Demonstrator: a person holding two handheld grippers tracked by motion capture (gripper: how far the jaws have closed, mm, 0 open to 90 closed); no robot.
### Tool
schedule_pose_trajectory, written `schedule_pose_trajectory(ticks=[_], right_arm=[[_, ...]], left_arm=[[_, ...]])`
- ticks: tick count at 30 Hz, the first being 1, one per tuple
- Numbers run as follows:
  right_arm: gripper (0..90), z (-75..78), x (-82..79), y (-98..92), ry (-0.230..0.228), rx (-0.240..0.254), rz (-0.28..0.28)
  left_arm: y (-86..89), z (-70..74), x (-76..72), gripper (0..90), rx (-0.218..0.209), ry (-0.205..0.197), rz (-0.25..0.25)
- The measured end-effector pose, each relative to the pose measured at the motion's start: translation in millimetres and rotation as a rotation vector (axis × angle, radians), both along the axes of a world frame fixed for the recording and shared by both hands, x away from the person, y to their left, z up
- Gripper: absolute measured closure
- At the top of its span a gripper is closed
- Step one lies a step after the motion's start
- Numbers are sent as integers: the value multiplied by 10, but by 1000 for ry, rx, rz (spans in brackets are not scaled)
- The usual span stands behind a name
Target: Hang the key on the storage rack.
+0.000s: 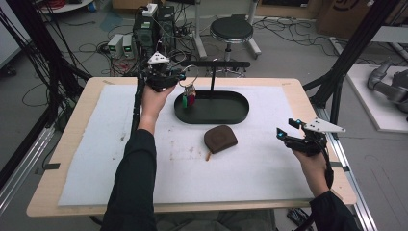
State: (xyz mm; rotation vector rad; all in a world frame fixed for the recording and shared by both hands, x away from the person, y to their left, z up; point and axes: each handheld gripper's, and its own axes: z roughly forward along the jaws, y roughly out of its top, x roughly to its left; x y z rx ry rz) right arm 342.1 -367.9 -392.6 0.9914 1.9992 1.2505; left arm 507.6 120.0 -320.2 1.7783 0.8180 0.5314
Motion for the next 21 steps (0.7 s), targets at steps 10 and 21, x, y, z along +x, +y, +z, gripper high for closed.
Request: schedule_pose_trajectory(ticks=[10,21], right_arm=[[366,1,4,20,3,5,3],[353,10,8,95,6,15,26]], left_arm=[[21,53,-305,487,7,-56,-18],[242,77,-925,363,-7,-114,-117]])
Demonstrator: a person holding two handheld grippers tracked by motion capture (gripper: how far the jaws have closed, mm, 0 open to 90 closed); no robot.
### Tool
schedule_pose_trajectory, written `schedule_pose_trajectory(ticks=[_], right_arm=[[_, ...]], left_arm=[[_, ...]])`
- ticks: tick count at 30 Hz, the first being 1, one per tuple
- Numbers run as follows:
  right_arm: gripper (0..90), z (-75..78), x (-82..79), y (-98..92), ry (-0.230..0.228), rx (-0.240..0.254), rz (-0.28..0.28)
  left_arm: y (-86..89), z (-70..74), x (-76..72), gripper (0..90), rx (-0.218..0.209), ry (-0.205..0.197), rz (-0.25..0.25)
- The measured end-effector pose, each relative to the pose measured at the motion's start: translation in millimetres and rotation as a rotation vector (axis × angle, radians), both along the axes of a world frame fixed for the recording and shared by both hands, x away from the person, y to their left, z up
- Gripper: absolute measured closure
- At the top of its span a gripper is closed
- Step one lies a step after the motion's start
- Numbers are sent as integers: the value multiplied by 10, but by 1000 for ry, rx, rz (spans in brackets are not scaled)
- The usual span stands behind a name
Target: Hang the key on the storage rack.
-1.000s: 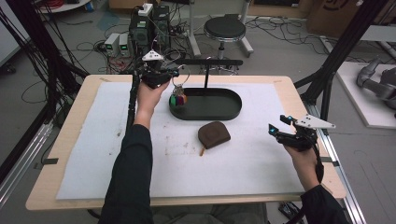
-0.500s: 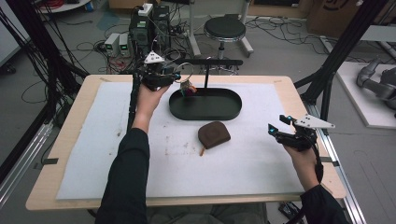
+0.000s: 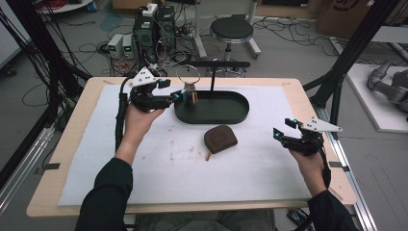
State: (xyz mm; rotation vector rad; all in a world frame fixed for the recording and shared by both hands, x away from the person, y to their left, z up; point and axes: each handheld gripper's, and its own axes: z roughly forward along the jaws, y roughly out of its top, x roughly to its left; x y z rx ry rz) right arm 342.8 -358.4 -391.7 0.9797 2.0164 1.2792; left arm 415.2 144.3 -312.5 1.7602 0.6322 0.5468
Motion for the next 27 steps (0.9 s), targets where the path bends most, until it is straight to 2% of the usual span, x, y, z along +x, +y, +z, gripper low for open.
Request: schedule_pose_trajectory(ticks=[3,8,11,17,22,25,27], right_arm=[[352,-2,2,16,0,-3,2],[349,-10,1,44,15,-2,1],[348,-8,6,46,14,2,-3],[343,1,7,57,9,10,-4],[335,-4,14,38,18,23,-14],[334,-17,1,22,27,27,-20],[334,-29,-24,1,26,30,-24]], left_arm=[[68,-47,-154,314,-1,1,3],[162,-170,-426,287,5,-5,-11],[199,-263,-575,279,13,-1,-11],[292,-505,-841,277,0,23,11],[393,-706,-966,277,-11,55,29],[463,-808,-1008,277,-12,56,40],[512,-870,-1005,277,-26,73,44]])
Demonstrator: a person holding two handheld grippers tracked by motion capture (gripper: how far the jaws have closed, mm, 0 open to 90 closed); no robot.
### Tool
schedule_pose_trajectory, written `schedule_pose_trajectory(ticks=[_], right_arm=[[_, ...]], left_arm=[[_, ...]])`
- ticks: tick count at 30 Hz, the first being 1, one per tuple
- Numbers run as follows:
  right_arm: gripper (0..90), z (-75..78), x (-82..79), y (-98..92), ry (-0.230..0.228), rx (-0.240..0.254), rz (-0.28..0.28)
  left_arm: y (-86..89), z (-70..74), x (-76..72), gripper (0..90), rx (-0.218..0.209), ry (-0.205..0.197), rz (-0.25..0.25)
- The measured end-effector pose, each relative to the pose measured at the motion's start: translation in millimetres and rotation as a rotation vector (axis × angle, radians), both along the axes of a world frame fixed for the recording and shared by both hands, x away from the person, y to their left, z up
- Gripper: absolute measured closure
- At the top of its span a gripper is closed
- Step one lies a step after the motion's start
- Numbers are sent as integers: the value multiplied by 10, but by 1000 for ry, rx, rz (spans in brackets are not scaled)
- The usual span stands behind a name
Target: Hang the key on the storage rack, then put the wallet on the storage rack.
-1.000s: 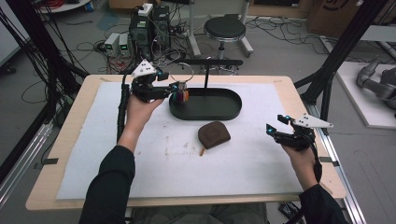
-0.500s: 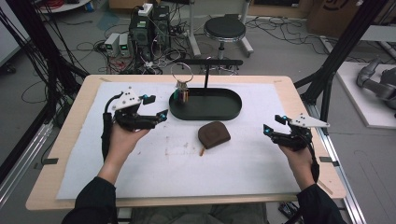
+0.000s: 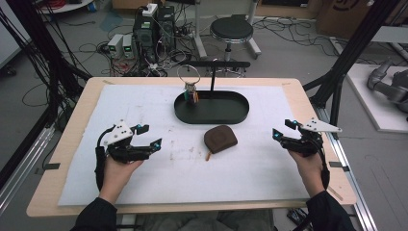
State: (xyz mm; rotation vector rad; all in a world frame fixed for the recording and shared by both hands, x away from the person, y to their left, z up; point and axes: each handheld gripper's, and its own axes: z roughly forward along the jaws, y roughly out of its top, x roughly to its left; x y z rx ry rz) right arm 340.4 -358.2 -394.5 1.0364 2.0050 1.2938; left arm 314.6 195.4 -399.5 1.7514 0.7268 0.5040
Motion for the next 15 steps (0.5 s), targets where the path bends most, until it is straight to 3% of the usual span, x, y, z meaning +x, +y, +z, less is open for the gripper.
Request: schedule_pose_trajectory(ticks=[3,15], right_arm=[[334,-14,-11,-19,5,-2,-1],[335,-30,-16,18,17,-6,14]], left_arm=[[50,-45,41,277,23,3,22],[79,-94,83,277,8,3,51]])
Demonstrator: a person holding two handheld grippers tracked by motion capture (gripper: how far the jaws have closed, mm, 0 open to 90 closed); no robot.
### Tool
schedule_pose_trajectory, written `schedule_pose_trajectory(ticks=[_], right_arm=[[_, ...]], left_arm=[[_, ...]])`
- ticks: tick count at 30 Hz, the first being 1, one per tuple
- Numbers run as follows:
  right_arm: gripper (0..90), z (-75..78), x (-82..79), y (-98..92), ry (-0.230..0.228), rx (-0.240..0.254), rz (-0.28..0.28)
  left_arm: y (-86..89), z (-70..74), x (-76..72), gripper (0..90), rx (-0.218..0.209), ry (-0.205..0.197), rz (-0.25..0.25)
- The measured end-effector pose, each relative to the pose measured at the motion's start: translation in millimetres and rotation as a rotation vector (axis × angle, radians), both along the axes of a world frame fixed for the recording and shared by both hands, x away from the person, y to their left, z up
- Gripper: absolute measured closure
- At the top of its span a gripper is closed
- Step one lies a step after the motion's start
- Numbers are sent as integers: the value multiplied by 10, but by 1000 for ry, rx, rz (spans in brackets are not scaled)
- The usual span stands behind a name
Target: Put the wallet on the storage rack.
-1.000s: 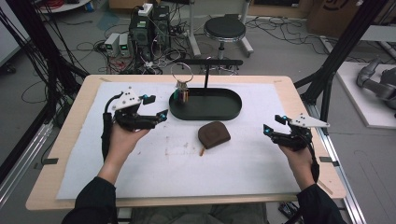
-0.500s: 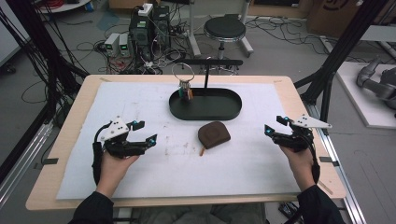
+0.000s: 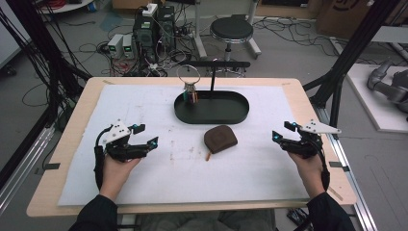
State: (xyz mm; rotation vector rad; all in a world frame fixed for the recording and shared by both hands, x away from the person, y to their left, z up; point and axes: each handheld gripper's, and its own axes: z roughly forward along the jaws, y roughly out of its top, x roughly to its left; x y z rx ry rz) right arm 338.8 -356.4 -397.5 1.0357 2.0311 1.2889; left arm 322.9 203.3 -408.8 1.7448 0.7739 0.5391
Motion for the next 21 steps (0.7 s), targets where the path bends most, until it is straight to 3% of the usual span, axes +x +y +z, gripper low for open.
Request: schedule_pose_trajectory(ticks=[12,21], right_arm=[[361,-50,101,331,33,-21,88],[437,-107,324,593,95,-41,153]], left_arm=[[-101,13,14,277,23,-6,-3],[-154,-1,33,277,30,11,-8]])
